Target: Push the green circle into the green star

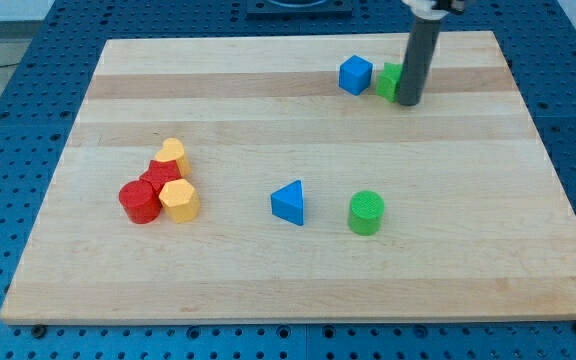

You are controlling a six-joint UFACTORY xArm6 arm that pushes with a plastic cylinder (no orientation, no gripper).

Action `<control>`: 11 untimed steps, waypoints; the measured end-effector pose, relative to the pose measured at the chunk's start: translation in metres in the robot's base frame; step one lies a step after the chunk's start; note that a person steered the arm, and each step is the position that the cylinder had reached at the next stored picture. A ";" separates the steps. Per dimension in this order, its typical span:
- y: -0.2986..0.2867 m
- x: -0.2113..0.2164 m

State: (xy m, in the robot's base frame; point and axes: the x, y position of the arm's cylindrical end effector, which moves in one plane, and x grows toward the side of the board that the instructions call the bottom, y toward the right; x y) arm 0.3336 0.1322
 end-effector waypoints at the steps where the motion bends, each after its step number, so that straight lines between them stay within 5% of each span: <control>1: -0.011 0.000; 3: 0.054 0.068; 5: -0.018 0.181; 9: -0.135 0.231; 11: -0.101 0.190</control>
State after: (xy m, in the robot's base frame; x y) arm 0.5237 0.0312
